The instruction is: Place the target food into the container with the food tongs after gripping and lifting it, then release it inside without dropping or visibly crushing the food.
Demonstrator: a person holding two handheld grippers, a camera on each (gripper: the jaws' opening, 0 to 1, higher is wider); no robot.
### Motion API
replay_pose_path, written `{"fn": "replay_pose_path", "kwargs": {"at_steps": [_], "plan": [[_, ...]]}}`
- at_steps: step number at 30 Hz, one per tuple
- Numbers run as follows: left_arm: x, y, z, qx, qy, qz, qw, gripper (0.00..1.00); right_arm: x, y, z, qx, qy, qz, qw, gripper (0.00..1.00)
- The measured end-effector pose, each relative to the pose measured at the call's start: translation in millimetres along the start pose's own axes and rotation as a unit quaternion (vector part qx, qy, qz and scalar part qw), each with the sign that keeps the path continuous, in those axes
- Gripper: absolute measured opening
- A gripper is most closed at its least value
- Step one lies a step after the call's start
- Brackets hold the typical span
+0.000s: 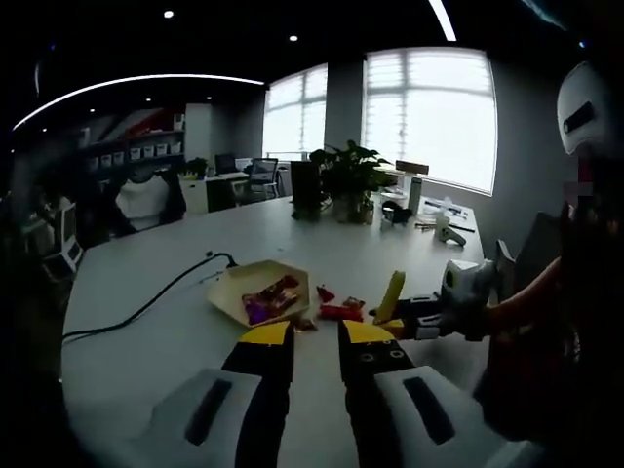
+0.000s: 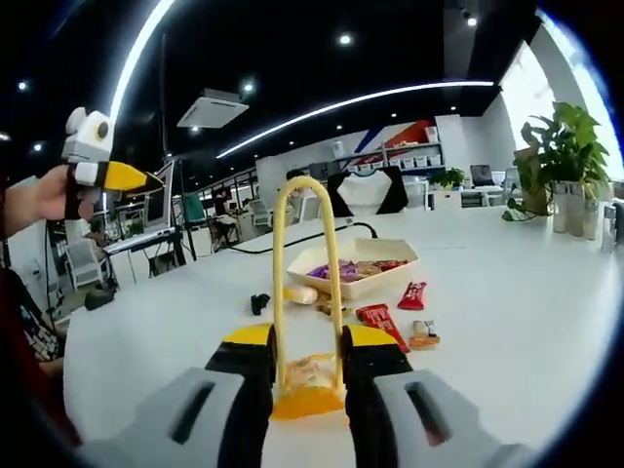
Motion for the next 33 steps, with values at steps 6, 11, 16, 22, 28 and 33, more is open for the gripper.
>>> {"fn": "replay_pose_path", "kwargs": {"at_steps": [6, 11, 16, 22, 28, 33], "plan": [[1.0, 3.1, 1, 0.003, -0.002, 0.002, 1.0, 0.19, -2, -0.9, -2, 0.052, 0.004, 0.015, 0.9985, 0.2], [-2.4, -1.1, 2, -0.017, 0.004, 0.013, 0.9998, 0.19, 1, -6.1, -4, 0.067, -0.009, 0.014, 0.9976, 0.18], [-2.3, 2.8, 5, -0.016, -0.003, 0.011, 0.9998, 0.19, -5, -18.4, -3, 0.058, 0.003, -0.025, 0.998, 0.17], [-0.7, 7.8, 12, -0.02, -0.015, 0.016, 0.9996, 0.19, -11, -48.4, -8, 0.028, 0.008, -0.011, 0.9995, 0.17], [-0.1, 16.3, 20, -0.023, -0.032, 0.026, 0.9989, 0.17, -21, -81.7, -21, 0.007, 0.007, -0.008, 0.9999, 0.17], [2.9, 22.3, 30, -0.024, -0.05, 0.031, 0.998, 0.17, -35, -106.3, -43, -0.011, 0.01, -0.015, 0.9998, 0.17]]}}
Point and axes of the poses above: the point that each gripper's makers call its tool centre point, and the gripper's own axes: z roughly backward along the fingers, x roughly to its left, y roughly out of its underside, the point moved 2 cm from there along z, roughly backward along the fingers, and after that the axes turned 9 degrees about -x, right-handed, at the moved point
